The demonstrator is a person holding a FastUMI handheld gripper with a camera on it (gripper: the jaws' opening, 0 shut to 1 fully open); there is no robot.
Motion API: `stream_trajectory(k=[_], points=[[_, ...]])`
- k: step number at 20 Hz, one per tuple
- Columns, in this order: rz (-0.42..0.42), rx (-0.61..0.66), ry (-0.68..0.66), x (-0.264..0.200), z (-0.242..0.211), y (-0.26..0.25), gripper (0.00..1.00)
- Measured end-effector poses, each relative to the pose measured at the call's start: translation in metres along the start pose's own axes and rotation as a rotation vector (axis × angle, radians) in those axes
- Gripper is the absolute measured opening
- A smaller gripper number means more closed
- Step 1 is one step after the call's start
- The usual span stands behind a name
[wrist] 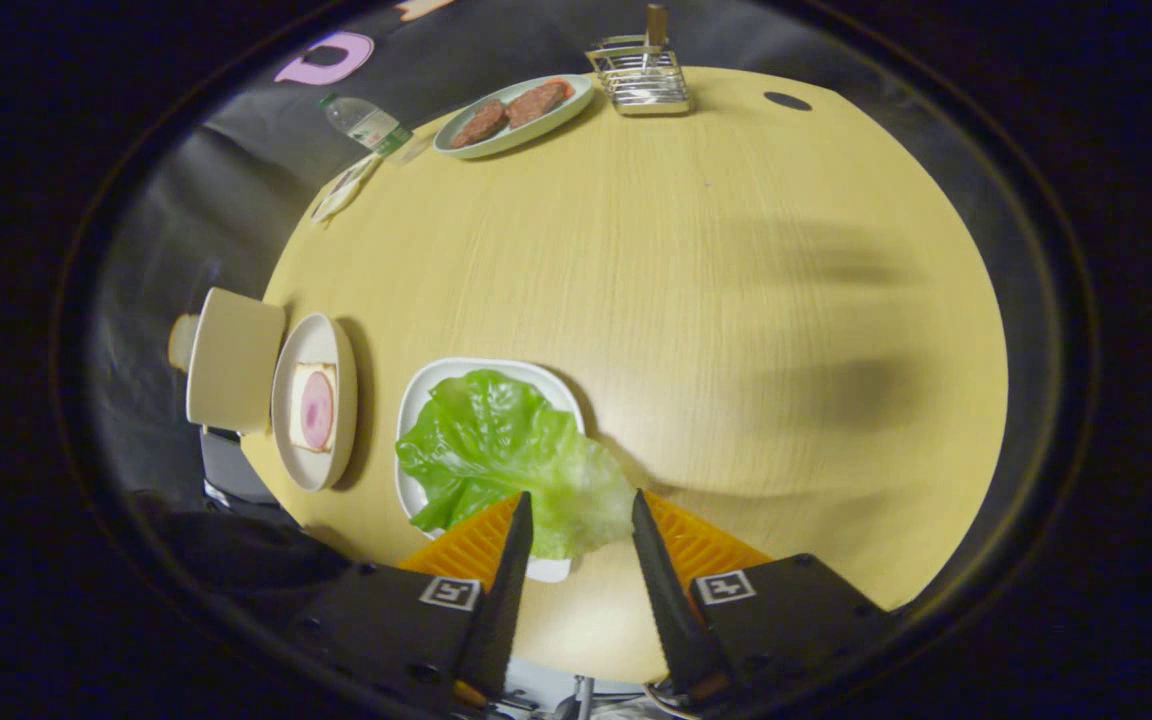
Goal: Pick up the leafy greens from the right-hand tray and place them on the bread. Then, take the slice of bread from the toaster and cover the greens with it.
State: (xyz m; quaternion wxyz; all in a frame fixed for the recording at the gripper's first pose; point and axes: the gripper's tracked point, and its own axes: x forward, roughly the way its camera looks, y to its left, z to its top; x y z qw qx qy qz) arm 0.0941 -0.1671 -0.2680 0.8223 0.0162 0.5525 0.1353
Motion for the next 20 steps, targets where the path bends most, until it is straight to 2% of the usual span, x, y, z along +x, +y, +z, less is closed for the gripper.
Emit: stream_trajectory(k=[7, 13, 20], points=[[-0.044, 0.034, 0.004, -0.002, 0.000, -0.004, 0.04], [-0.033, 0.049, -0.023, -0.013, 0.000, 0.007, 0.03], [0.018, 0.105, -0.108, -0.054, 0.011, 0.042, 0.03]])
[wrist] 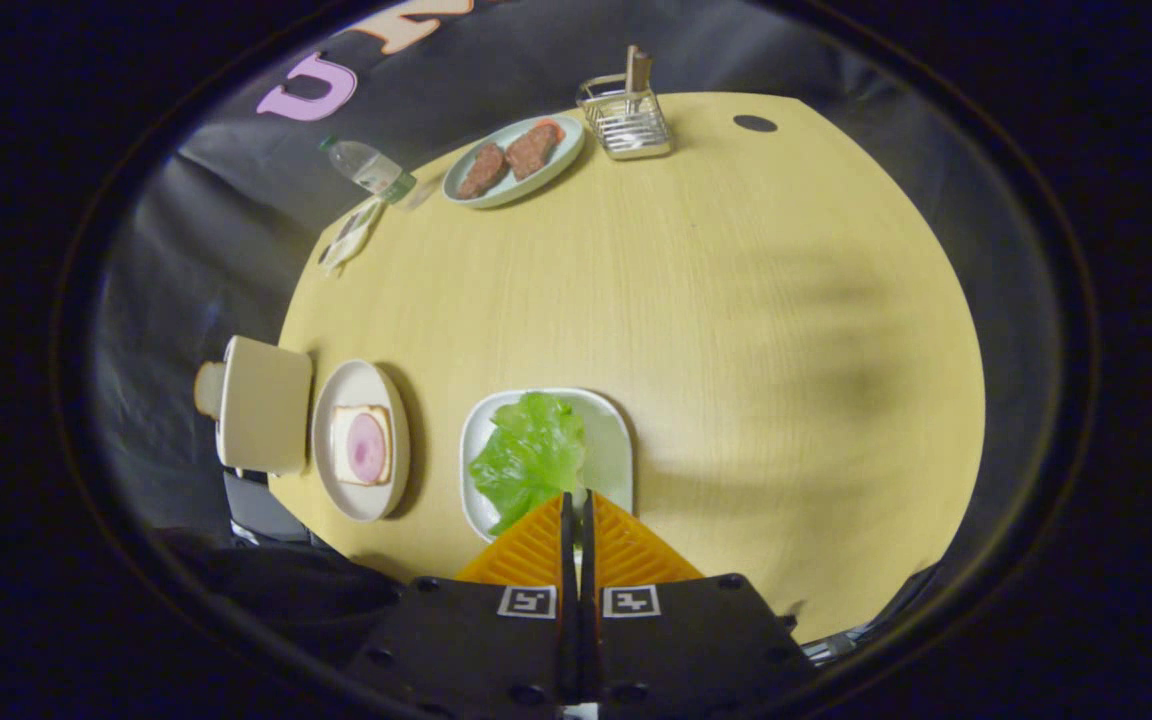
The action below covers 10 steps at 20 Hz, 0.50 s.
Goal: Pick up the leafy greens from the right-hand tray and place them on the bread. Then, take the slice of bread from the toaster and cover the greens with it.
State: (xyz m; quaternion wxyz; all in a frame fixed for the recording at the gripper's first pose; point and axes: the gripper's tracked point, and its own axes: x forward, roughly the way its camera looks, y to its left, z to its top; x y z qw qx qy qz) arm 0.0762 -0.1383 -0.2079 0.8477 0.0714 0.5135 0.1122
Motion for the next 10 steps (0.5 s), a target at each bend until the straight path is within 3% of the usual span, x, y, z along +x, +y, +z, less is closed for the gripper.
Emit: stream_trajectory(k=[4, 10], points=[[0.094, -0.017, -0.064, -0.028, 0.012, 0.055, 0.03], [0.248, -0.062, -0.058, -0.045, 0.011, 0.149, 0.03]])
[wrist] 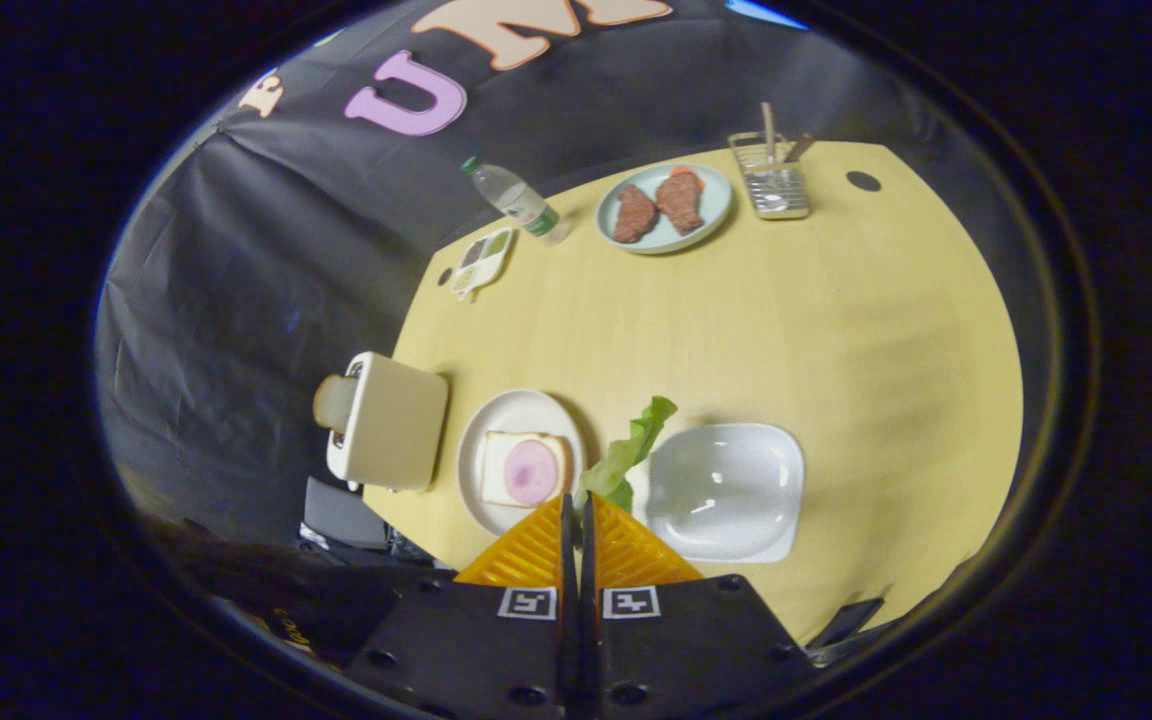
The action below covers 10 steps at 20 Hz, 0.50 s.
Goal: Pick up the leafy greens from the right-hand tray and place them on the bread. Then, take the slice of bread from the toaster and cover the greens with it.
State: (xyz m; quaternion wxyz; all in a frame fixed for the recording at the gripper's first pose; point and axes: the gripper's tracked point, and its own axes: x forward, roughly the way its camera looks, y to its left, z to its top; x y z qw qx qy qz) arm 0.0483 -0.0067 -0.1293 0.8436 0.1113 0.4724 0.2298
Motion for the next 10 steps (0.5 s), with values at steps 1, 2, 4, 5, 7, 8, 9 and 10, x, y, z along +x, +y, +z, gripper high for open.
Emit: stream_trajectory(k=[1, 2, 4, 5, 7, 8, 9, 10], points=[[0.029, -0.019, 0.015, 0.004, -0.002, 0.018, 0.03], [0.056, -0.043, 0.028, 0.007, -0.005, 0.036, 0.03], [0.123, -0.085, 0.051, 0.020, -0.009, 0.074, 0.03], [0.162, -0.094, 0.061, 0.029, -0.010, 0.095, 0.03], [0.212, -0.103, 0.064, 0.052, -0.010, 0.125, 0.03], [0.239, -0.089, 0.062, 0.064, -0.010, 0.137, 0.03], [0.272, -0.070, 0.066, 0.075, -0.013, 0.151, 0.03], [0.290, -0.055, 0.073, 0.087, -0.015, 0.159, 0.03]])
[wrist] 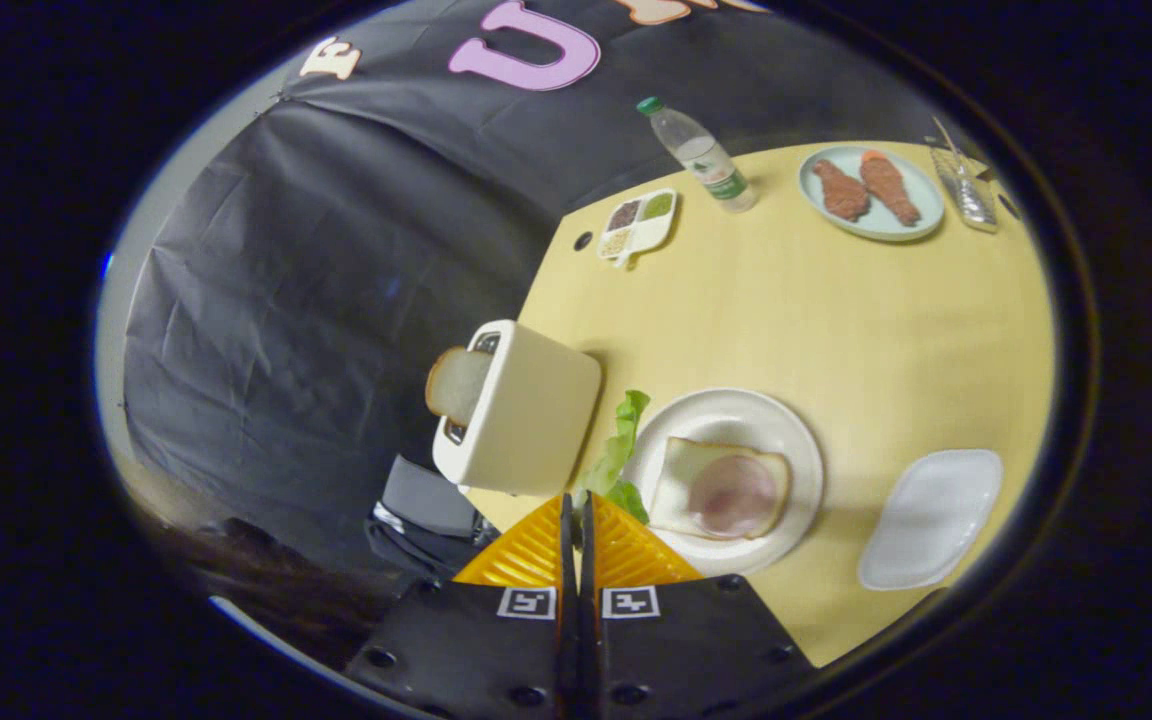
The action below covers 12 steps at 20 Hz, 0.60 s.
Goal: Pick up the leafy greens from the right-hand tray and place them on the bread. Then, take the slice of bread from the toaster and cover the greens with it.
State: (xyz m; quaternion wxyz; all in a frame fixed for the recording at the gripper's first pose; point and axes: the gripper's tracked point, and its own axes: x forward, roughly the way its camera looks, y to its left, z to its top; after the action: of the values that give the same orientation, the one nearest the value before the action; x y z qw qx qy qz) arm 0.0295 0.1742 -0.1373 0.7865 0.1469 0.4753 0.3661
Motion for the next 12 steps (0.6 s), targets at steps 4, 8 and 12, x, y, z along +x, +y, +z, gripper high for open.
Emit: stream_trajectory(k=[4, 8, 12], points=[[-0.039, 0.040, 0.045, 0.032, -0.012, -0.022, 0.03], [-0.164, 0.066, 0.085, 0.043, -0.025, -0.076, 0.03], [-0.339, 0.013, 0.106, 0.032, -0.035, -0.133, 0.04]])
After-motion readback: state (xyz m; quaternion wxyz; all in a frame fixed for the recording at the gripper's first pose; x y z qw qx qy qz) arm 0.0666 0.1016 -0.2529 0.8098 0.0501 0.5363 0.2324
